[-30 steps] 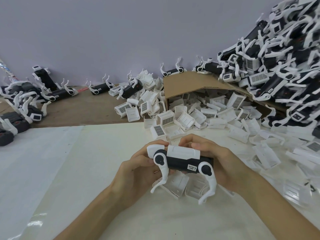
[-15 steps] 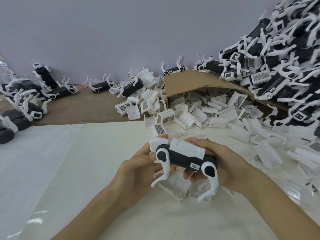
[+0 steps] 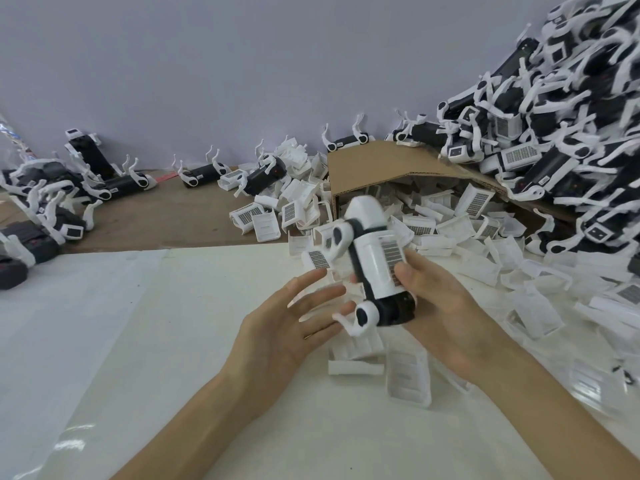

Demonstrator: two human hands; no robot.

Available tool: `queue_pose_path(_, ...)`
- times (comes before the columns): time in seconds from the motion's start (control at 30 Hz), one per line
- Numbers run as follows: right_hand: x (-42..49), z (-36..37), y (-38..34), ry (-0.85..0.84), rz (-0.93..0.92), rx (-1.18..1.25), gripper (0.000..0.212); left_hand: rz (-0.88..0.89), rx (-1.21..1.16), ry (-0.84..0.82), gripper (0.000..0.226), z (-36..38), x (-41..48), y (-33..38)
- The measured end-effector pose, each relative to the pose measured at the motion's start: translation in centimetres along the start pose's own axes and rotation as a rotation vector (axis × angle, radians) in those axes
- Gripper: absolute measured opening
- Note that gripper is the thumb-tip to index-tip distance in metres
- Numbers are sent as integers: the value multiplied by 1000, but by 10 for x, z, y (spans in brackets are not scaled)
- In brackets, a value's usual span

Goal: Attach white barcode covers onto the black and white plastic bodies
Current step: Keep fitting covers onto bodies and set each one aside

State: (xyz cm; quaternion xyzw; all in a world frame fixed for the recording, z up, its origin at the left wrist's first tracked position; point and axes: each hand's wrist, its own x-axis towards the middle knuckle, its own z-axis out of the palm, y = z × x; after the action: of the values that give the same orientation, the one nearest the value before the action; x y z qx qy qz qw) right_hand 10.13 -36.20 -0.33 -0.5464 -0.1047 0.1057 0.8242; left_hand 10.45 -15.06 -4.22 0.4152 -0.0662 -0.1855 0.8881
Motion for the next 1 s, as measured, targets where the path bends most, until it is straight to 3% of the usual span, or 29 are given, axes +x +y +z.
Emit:
queue_pose_path(0.07, 1, 0, -2, 37, -93, 15, 61, 2, -17, 22, 51, 0, 0, -1)
queue_pose_path(0.13, 0, 0, -4, 36, -148, 24, 47, 2, -5, 28, 52, 0, 0, -2)
queue_pose_path(0.27, 0, 0, -4, 71, -127, 116, 30, -4, 16, 7, 49, 1, 0, -3)
queue_pose_path(0.5, -2, -3, -5, 170, -111, 248, 32, -11, 21, 11, 43, 3, -1, -3)
queue_pose_path(0.63, -2, -4, -8, 182, -180, 171, 34, 1, 36, 6, 41, 0, 0, -5)
queue_pose_path(0.73, -1, -3, -4, 210, -240, -83, 28, 84, 132, 4, 38, 0, -1, -6)
queue_pose_path(0.87, -4, -1, 10, 245, -529, -763, 24, 361, 397, 117, 66, 7, -1, -15)
queue_pose_path(0.93, -2, -2, 18, 230, -720, -1170, 29, 533, 618, 189, 81, 10, -3, -18)
queue_pose_path(1.0, 0, -1, 22, 205, -824, -1421, 33, 722, 943, 199, 85, 7, -3, -18)
